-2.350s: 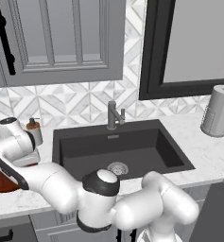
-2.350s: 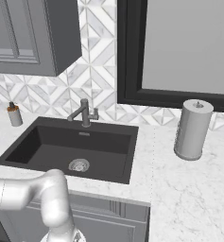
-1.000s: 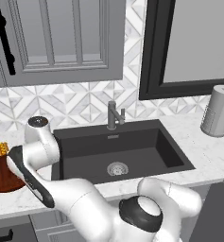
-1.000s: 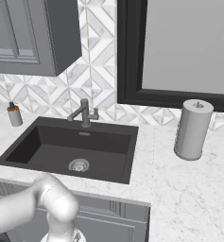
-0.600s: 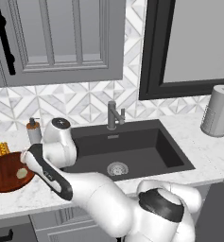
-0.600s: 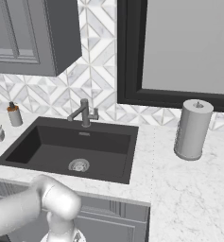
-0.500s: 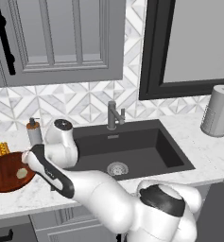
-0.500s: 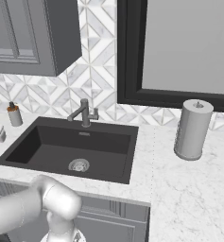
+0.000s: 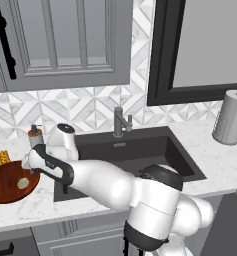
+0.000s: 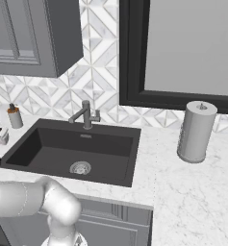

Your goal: Pick the garlic from the sink and place it in the bowl. Then pick the bowl and place it in the microwave. Then close the microwave door and press the start button.

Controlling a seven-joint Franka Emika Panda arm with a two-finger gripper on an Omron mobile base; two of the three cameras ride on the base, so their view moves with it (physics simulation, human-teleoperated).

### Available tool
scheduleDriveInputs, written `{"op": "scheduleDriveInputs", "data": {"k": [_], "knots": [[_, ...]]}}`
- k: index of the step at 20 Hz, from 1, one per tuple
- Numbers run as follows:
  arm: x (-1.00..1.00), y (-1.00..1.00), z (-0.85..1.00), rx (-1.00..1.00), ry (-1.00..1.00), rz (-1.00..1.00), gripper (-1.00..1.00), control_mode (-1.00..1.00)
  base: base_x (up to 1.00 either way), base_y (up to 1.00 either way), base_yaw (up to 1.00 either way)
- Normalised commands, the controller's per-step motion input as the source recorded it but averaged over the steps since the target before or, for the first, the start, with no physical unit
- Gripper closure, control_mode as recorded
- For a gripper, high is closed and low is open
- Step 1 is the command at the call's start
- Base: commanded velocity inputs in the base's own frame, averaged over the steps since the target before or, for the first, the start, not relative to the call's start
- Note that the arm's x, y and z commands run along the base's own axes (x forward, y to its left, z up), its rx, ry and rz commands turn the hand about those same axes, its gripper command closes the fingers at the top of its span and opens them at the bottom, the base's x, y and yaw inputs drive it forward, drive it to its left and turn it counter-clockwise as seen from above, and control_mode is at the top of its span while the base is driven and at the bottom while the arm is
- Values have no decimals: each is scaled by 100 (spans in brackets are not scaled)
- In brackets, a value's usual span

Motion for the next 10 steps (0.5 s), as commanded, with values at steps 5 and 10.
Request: {"op": "scheduleDriveInputs", "data": {"k": [5,10], "knots": [[24,16,-21,0,7,0,-100,-100,0,0,0],[15,0,-33,0,0,0,-100,-100,0,0,0]]}}
